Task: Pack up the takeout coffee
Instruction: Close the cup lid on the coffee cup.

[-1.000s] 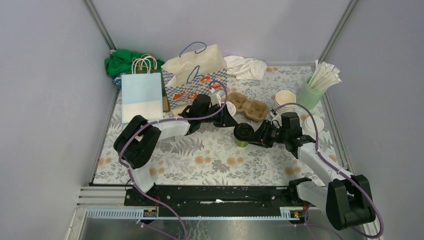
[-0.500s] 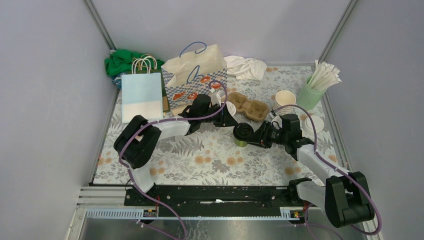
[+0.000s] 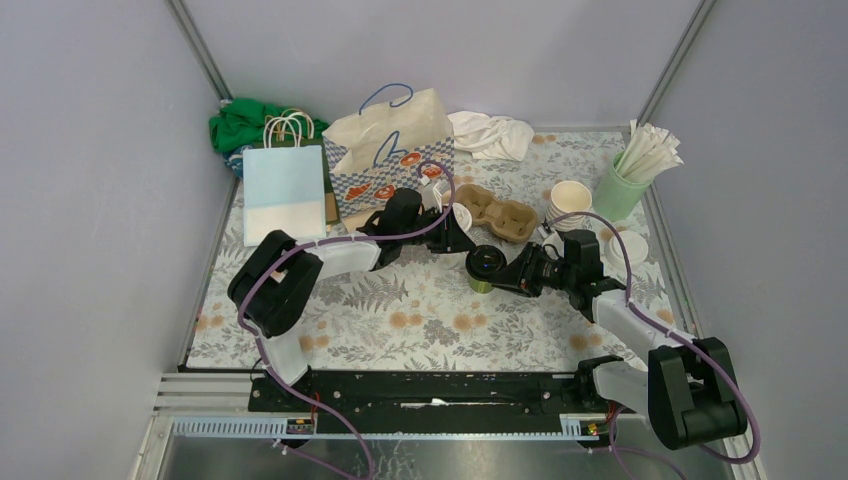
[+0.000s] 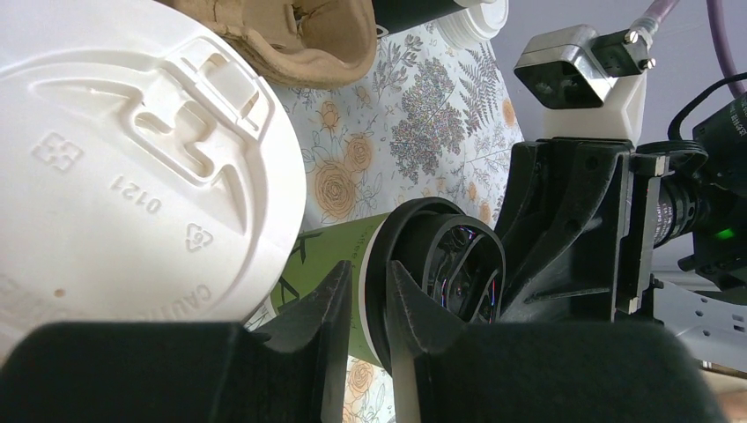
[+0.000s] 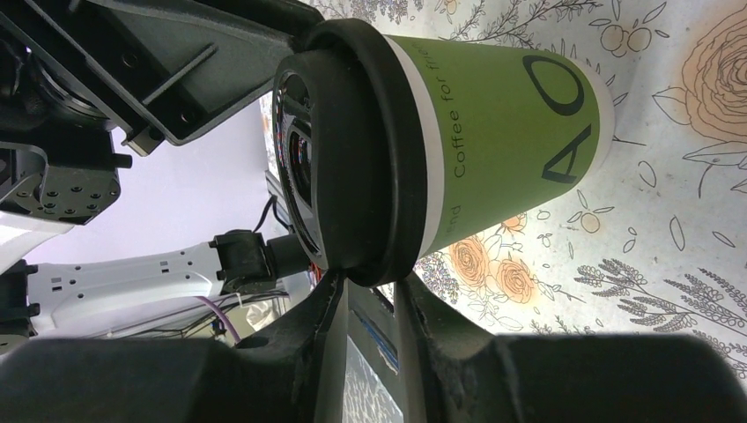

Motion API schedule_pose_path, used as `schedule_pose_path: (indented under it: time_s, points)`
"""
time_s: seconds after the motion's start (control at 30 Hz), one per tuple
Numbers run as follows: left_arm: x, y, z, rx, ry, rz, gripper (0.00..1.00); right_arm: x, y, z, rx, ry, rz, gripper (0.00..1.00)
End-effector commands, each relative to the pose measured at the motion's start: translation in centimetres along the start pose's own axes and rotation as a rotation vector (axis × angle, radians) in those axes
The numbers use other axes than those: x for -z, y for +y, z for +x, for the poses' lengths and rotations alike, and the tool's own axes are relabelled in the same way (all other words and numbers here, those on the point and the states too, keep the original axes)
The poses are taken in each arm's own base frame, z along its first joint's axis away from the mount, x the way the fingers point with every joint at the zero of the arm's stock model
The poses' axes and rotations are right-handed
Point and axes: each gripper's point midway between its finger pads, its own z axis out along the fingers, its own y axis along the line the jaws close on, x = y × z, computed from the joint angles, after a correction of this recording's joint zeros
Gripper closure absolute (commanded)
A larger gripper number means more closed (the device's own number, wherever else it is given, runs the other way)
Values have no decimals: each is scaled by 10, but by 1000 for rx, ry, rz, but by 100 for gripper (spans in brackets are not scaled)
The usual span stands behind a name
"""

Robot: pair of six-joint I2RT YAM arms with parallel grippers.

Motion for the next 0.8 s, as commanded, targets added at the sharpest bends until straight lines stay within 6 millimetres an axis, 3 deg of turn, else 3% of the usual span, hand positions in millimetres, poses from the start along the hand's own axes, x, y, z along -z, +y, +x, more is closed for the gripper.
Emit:
schedule_pose_path:
  time_s: [0.0,0.43,0.77]
  points:
    - [-6,21,37,21,107,-69,76,11,-119,44,-166,32,458,71]
    - [-5,24,41,24,113,-74,76,13,-137,49,-219,39,528,71]
    - [-5,24,40,21,113,-76,76,16,-126,39,-207,18,517,71]
